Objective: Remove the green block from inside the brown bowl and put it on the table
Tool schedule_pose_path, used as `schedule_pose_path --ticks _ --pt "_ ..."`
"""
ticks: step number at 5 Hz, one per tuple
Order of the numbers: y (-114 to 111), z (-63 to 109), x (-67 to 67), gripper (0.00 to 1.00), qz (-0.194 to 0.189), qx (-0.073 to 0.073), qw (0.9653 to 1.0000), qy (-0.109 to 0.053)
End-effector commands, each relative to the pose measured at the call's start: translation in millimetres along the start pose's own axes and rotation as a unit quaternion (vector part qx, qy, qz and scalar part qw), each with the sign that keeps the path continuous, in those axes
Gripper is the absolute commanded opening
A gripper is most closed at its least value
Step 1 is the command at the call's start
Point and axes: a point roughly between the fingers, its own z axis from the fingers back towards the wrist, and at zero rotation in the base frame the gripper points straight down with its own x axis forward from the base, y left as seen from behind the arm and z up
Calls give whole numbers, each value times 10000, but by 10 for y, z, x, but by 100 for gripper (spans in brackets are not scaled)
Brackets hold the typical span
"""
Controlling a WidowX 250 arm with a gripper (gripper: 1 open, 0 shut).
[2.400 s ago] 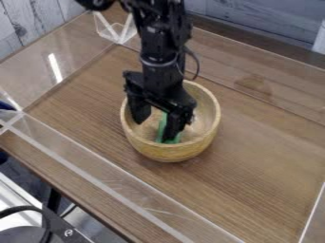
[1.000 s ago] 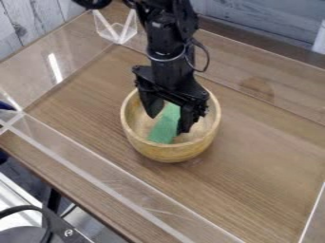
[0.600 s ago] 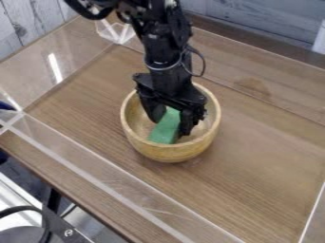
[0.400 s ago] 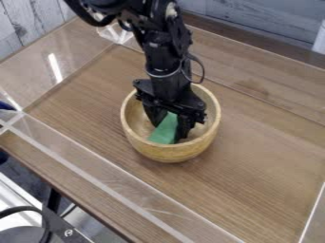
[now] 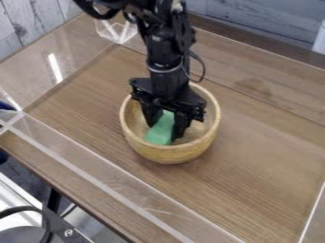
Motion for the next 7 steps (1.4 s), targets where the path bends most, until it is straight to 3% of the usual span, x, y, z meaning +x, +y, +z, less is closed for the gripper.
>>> schedule_pose_path --ticks 1,3,4,5,6,7 --pt "-44 320 128 0 116 49 9996 -242" --pt "-266 689 83 0 177 -279 9986 -412" --pt "-551 743 103 0 -140 -636 9965 -527" --pt "-919 666 129 0 -634 -962 9916 -581" --pt "-1196 513 175 0 -945 -1124 9876 -548" --pt "-1259 334 193 100 -1168 -1212 9847 -453"
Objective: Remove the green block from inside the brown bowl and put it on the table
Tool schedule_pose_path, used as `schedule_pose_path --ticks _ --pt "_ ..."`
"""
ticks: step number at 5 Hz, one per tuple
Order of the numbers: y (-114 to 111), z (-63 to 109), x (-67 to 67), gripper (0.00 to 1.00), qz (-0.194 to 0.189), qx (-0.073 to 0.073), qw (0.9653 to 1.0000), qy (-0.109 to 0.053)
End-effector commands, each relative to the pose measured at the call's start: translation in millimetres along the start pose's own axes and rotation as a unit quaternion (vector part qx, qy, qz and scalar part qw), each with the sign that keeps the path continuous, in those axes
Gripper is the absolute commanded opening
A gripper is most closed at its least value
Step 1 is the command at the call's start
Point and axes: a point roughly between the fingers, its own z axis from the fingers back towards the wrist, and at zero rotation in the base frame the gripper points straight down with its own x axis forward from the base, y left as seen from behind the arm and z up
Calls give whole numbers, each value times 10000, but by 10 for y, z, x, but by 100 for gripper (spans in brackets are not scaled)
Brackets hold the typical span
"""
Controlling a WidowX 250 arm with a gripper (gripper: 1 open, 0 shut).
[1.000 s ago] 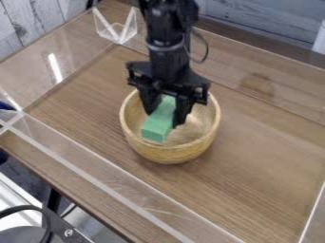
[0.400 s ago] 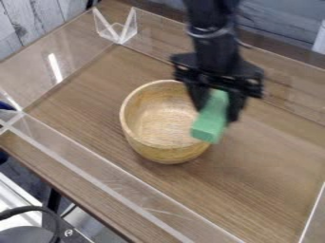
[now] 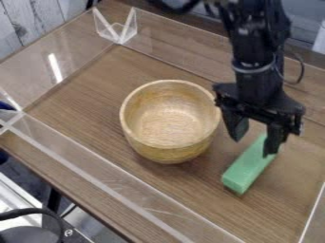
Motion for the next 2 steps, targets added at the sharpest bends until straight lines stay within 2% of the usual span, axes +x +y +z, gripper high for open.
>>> schedule_pose_path --ticks 1,2 --pt "-54 0 95 100 -287 159 9991 -277" --pt "-44 -135 70 100 -407 359 9982 -253"
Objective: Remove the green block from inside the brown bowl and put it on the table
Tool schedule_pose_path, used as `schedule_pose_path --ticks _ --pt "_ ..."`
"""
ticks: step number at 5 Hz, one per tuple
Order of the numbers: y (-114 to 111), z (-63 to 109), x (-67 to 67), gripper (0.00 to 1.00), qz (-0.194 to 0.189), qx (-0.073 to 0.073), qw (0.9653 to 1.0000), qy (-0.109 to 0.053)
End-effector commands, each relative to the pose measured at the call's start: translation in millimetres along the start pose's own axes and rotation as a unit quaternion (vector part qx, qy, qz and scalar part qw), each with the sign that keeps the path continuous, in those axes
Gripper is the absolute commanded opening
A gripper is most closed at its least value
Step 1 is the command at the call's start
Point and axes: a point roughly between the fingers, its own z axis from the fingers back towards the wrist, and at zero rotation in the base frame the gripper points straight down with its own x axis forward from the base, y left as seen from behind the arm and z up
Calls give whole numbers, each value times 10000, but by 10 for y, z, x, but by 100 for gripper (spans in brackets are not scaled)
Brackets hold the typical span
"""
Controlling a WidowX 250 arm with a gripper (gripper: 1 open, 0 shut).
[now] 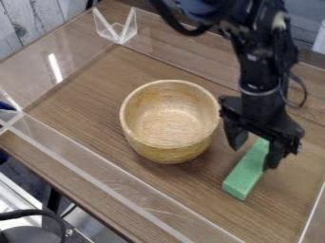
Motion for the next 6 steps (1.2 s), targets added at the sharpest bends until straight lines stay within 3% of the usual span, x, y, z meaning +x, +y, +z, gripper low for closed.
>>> schedule_pose_path --ticks 1,2,3,4,5,6 --pt "-16 -65 16 100 -117 25 9999 -17" --pt "5 -151 -98 100 -182 36 9998 107" --pt "45 -129 -101 0 -53 -5 10000 33" --pt "75 -88 -99 0 51 -61 10000 -27" --pt "77 -88 -87 0 -53 -45 10000 49" --pt "91 -19 -139 100 -32 -46 10000 39"
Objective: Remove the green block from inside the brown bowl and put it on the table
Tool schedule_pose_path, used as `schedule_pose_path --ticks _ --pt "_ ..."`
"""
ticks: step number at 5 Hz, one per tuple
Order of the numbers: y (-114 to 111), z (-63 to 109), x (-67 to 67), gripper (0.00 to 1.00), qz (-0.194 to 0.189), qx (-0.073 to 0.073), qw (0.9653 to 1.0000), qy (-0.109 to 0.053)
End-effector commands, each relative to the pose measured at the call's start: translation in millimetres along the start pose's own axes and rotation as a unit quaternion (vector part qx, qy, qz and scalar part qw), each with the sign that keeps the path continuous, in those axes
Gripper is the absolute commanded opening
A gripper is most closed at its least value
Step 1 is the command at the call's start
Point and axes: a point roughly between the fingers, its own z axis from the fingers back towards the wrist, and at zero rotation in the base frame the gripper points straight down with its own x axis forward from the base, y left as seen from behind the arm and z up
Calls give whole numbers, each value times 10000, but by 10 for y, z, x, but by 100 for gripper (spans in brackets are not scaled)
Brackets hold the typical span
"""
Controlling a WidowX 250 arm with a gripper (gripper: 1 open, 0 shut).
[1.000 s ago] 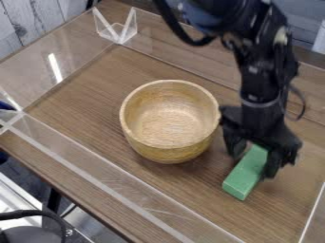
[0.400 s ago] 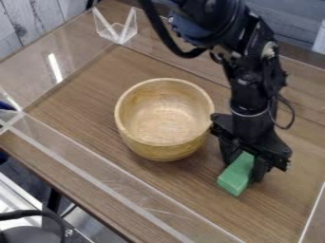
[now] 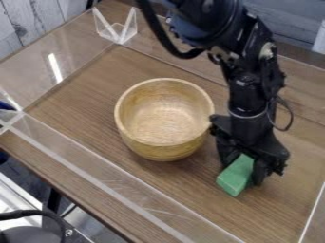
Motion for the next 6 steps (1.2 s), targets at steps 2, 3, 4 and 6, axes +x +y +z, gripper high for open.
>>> schedule_pose_path --ticks 2,3,4,6 --pt "42 119 144 100 -113 34 9999 -38" --pt "31 355 140 100 -96 -182 9997 -146" --pt "25 807 163 100 -78 -402 9974 -593" --pt "56 1361 411 100 576 26 9906 -1239"
